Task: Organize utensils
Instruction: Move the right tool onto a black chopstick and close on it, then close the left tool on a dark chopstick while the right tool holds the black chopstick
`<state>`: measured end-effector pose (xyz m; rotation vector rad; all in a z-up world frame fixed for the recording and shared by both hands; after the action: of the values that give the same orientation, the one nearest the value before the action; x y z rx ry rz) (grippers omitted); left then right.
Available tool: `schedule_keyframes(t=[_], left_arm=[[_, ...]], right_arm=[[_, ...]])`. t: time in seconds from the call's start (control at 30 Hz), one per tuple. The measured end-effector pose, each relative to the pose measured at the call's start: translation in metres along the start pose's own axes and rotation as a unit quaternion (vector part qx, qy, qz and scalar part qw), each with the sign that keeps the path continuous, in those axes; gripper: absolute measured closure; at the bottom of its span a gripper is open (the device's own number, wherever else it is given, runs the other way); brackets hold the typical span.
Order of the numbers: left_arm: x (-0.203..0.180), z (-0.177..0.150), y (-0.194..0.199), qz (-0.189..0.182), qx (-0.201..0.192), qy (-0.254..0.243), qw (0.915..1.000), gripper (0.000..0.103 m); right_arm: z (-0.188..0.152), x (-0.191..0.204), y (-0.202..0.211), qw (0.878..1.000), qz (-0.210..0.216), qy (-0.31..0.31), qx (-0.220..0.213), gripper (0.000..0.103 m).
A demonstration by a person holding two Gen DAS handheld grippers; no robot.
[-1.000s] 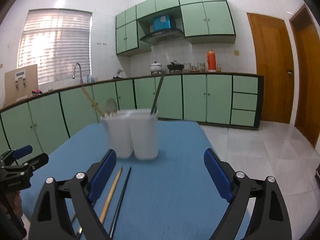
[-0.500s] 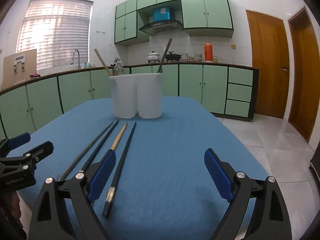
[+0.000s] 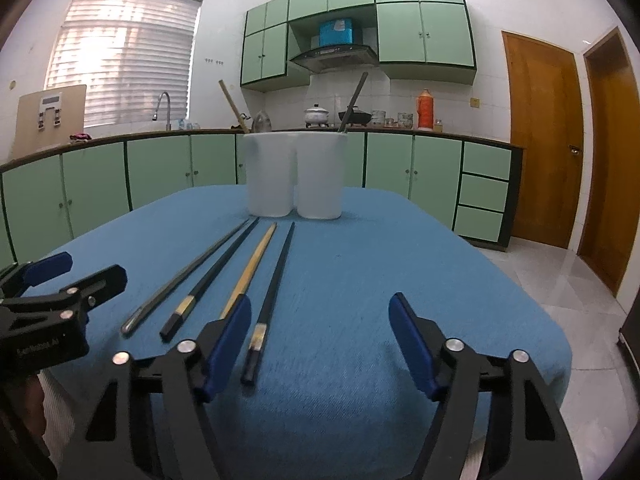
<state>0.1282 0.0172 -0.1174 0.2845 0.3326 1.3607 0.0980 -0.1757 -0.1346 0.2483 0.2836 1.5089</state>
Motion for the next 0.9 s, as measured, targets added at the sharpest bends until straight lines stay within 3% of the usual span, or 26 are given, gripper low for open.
schedule_keyframes(t=[0.8,0.9], left_arm=[[-0.006,-0.015,0.011,-0.01,-0.004,0.015,0.9998,0.008],[-0.008,-0.015,0.013,-0.014,-0.006,0.015,0.9998,0.009]], right_arm=[[-0.021,0.025,0.012,1.0,0.007,0.021,-0.017,0.093],[-0.021,0.027,0.013,1.0,0.007,0.023,-0.021,0.096]])
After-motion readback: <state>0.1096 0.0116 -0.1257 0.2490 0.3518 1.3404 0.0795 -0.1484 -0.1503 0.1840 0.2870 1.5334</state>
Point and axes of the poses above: each gripper's, at about its wrist camera, not at the fingertips, and y roughly against the way its jaws point, x to its left, z to its top, the point moved 6 cm from there along -y, roughly the way its jaws point, and after that the axes turned 6 degrees about -z, right-handed, at the moved point
